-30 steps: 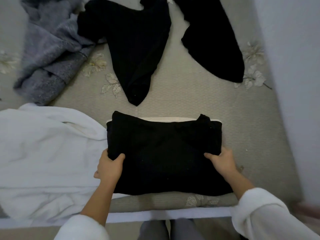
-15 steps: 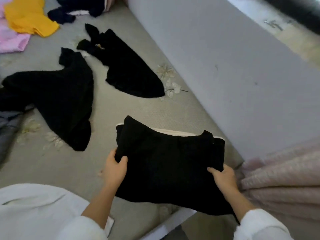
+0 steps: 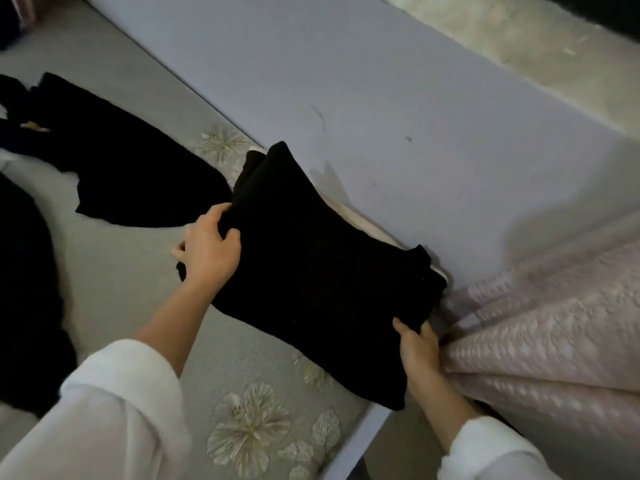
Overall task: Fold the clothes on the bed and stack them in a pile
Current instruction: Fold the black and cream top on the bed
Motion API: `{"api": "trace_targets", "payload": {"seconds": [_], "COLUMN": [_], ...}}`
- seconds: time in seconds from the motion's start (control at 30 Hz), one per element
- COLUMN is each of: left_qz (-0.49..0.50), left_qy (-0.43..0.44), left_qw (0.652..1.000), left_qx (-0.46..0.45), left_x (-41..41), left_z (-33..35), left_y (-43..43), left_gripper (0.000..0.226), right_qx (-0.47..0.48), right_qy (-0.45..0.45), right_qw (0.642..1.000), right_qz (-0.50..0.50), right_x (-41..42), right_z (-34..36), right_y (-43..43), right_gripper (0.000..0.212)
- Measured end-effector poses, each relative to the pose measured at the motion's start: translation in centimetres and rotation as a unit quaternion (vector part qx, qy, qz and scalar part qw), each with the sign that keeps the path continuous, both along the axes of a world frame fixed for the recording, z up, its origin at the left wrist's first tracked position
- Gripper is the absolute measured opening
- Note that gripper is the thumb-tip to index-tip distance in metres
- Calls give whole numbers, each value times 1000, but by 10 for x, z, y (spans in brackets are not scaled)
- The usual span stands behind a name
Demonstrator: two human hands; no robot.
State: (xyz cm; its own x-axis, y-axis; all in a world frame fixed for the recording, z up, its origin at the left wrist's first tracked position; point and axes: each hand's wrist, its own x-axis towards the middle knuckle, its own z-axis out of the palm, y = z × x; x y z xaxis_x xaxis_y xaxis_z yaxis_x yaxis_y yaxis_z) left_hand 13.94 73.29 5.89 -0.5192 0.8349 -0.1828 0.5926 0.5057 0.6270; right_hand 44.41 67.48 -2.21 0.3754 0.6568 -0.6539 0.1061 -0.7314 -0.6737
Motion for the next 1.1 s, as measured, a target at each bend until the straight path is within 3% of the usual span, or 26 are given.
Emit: {"api": "trace_targets", "payload": {"seconds": [0.1, 0.23, 0.33, 0.4, 0.43, 0.5, 0.57, 0.7, 1.1], "left_qz": [6, -51, -142, -200, -227, -269, -285, -289, -289], "left_qy": [35, 44, 65, 79, 87, 111, 132, 156, 171], "left_qw": [999, 991, 971, 958, 950, 932, 921, 913, 896], "left_qx": [8, -114, -181, -188, -194, -215, -231, -243, -289], "left_x": [-1, 23, 55, 79, 91, 111, 124, 131, 146], "left_z": [-21, -68, -100, -116, -122, -133, -142, -154, -177], "left_y": [21, 17, -7, -24, -32, -46, -54, -53, -36], "left_gripper": [47, 59, 68, 74, 76, 81, 83, 84, 92], "right_qx": [-17, -75, -53, 11, 50, 73, 30, -57, -93], "right_qy": [-6, -22, -223, -352, -375, -369, -353, -340, -333], "right_qw": [1000, 996, 967, 910, 883, 843, 824, 805, 766], "right_qz": [22, 49, 108, 219, 278, 384, 442, 482, 542], "right_x": [4, 7, 6, 1, -2, -5, -3, 11, 22], "right_z": [-17, -40, -43, -38, -39, -45, -55, -74, -90], "right_y": [1, 11, 20, 23, 26, 35, 48, 70, 78], "right_gripper": [44, 47, 72, 82, 82, 79, 79, 83, 86]}}
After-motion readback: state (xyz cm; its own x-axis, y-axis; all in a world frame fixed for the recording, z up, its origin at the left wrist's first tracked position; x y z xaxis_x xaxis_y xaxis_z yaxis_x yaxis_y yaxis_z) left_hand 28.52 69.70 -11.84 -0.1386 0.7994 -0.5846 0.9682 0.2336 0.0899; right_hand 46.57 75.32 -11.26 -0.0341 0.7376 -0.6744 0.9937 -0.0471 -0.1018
